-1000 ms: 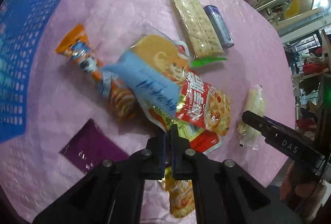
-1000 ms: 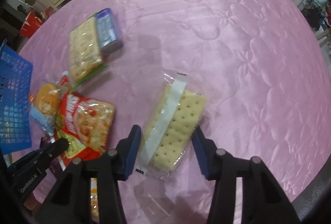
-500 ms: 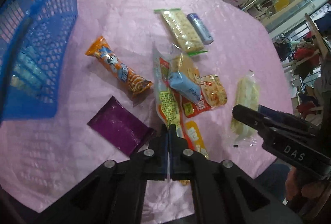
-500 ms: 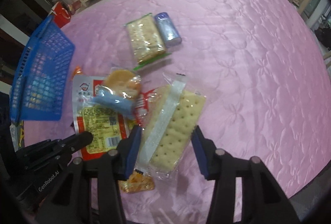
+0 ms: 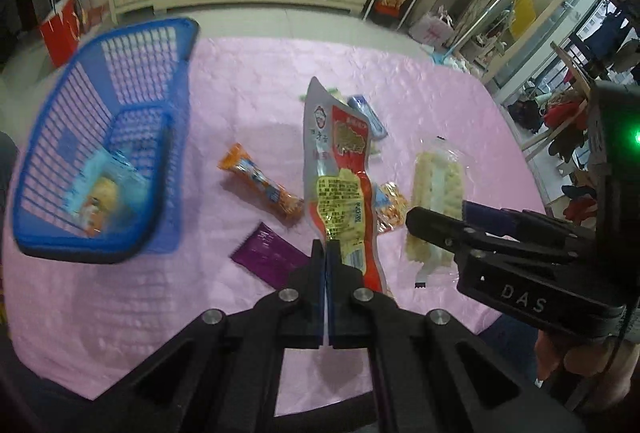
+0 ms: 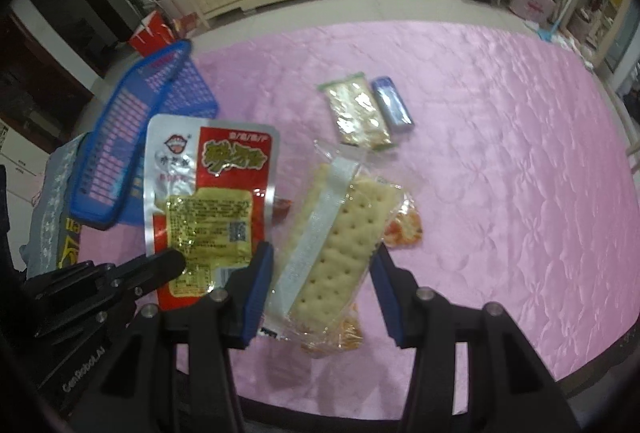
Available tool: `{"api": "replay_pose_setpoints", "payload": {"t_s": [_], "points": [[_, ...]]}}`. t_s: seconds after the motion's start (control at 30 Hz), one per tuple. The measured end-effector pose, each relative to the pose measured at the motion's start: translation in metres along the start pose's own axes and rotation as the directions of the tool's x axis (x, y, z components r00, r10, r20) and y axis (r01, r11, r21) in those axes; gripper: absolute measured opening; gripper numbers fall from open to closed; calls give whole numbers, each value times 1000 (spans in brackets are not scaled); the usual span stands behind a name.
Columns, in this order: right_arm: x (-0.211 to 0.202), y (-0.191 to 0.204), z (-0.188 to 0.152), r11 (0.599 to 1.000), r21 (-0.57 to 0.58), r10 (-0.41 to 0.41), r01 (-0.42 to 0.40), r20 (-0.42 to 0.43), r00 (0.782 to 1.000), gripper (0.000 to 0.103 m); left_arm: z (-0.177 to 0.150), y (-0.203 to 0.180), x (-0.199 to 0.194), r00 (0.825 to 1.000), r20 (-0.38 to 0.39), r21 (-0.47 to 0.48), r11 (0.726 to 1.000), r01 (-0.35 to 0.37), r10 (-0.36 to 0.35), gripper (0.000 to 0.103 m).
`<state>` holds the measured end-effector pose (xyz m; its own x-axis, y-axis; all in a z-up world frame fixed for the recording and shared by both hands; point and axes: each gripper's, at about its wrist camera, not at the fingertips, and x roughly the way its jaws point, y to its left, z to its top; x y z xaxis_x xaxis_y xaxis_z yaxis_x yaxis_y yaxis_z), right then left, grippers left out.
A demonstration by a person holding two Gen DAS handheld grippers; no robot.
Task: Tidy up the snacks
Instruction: 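Carry both packs over the blue basket with both tools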
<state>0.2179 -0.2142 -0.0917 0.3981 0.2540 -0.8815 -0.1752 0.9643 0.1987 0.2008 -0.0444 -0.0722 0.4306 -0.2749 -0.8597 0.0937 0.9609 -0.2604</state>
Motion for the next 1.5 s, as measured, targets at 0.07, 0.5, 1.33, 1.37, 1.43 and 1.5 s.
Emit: {"api": "replay_pose_setpoints", "payload": {"t_s": [0.07,0.5,1.33,1.37,1.43,1.5], "points": [[-5,11,3,1000,-15,13,-13,15,1000,54,1,8,-9,1000,18,6,1000,-21,20,0],[-14,94,27,988,-125,96,-87,64,993,54,13,74,-66,989,94,-7,993,-115,115,0],[72,199,79,966,-256,27,-39,-49,998,54,46,181,-51,984,94,-20,988,-152,154,0],[74,199,80,965,-260,20,-33,-53,998,54,46,183,-50,984,92,-21,988,-151,152,0],[77,199,80,962,-269,16,-33,-67,998,54,45,184,-49,984,88,-20,988,-151,152,0],[77,199,79,962,-273,7,-22,-59,998,54,44,183,-48,984,85,-21,988,-153,154,0]]}}
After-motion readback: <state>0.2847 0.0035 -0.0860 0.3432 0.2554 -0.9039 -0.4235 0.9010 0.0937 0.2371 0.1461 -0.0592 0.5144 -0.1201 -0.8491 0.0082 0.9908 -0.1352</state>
